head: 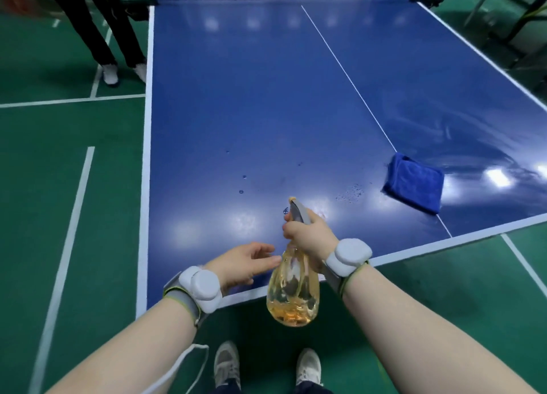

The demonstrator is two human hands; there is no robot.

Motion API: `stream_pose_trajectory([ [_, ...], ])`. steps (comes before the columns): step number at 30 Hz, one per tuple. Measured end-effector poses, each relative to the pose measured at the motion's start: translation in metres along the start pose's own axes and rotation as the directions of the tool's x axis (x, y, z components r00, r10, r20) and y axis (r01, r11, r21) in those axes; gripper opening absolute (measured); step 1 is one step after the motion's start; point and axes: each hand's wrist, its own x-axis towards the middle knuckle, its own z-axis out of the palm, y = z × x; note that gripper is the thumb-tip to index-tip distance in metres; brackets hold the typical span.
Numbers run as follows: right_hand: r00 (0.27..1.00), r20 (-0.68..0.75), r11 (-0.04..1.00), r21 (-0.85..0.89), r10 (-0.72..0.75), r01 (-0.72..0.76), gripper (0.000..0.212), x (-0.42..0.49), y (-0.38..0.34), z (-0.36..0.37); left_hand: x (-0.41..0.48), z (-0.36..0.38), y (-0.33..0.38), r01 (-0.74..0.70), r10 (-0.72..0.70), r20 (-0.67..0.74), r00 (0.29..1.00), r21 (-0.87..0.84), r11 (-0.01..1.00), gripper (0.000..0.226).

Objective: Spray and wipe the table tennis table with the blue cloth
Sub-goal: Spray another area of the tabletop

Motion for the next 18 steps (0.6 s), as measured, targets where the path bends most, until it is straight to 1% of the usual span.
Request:
stream_pose_trajectory([
  [2, 0.999, -0.048, 0.999, 0.034, 0.009, -0.007, 0.019, 0.002, -0.011, 0.029, -0.004, -0.025, -0.008, -0.019, 0.019, 0.024, 1.000, 0.035, 0.999, 0.075],
  [3, 0.998, -0.057, 0.999, 0.043, 0.002, 0.000, 0.023, 0.005, -0.014, 0.040, -0.006, -0.034, -0.010, -0.040, 0.038, 0.039, 0.998, 0.048, 0.998, 0.076],
  [5, 0.999, -0.025, 0.999, 0.028, -0.041, 0.041, 0.032, 0.007, -0.023, 0.061, -0.005, -0.053, -0.014, -0.091, 0.087, 0.072, 0.994, 0.049, 0.995, 0.088],
  [6, 0.997, -0.004, 0.997, 0.010, -0.075, 0.075, 0.033, 0.009, -0.026, 0.071, -0.005, -0.061, -0.014, -0.108, 0.103, 0.082, 0.991, 0.056, 0.993, 0.091],
  [7, 0.994, 0.011, 0.994, -0.007, -0.109, 0.109, 0.035, 0.010, -0.029, 0.083, -0.004, -0.068, -0.014, -0.128, 0.122, 0.083, 0.989, 0.080, 0.989, 0.082],
  [8, 0.990, 0.014, 0.990, -0.027, -0.138, 0.138, 0.039, 0.011, -0.033, 0.093, -0.004, -0.074, -0.011, -0.154, 0.148, 0.056, 0.987, 0.121, 0.981, 0.069],
  [9, 0.987, 0.010, 0.986, -0.052, -0.159, 0.160, 0.046, 0.011, -0.036, 0.102, -0.003, -0.078, -0.010, -0.182, 0.184, 0.005, 0.983, 0.154, 0.971, 0.060],
  [10, 0.985, 0.009, 0.982, -0.073, -0.174, 0.174, 0.051, 0.013, -0.039, 0.109, -0.001, -0.084, -0.009, -0.204, 0.215, -0.045, 0.975, 0.179, 0.962, 0.059],
  [12, 0.981, 0.049, 0.979, -0.074, -0.187, 0.190, 0.065, 0.016, -0.044, 0.120, 0.005, -0.097, -0.013, -0.261, 0.280, -0.105, 0.954, 0.164, 0.951, 0.057],
  [14, 0.979, 0.114, 0.981, -0.070, -0.170, 0.179, 0.092, 0.019, -0.050, 0.122, 0.011, -0.114, -0.018, -0.303, 0.319, -0.163, 0.934, 0.116, 0.946, 0.049],
  [15, 0.981, 0.122, 0.982, -0.095, -0.152, 0.164, 0.100, 0.020, -0.052, 0.122, 0.013, -0.122, -0.019, -0.300, 0.313, -0.220, 0.924, 0.091, 0.950, 0.051],
  [16, 0.983, 0.117, 0.980, -0.121, -0.145, 0.159, 0.103, 0.021, -0.054, 0.120, 0.015, -0.130, -0.018, -0.299, 0.309, -0.284, 0.908, 0.079, 0.951, 0.054],
  [18, 0.990, 0.071, 0.981, -0.142, -0.124, 0.133, 0.097, 0.024, -0.055, 0.114, 0.022, -0.148, -0.015, -0.318, 0.327, -0.395, 0.858, 0.091, 0.944, 0.056],
])
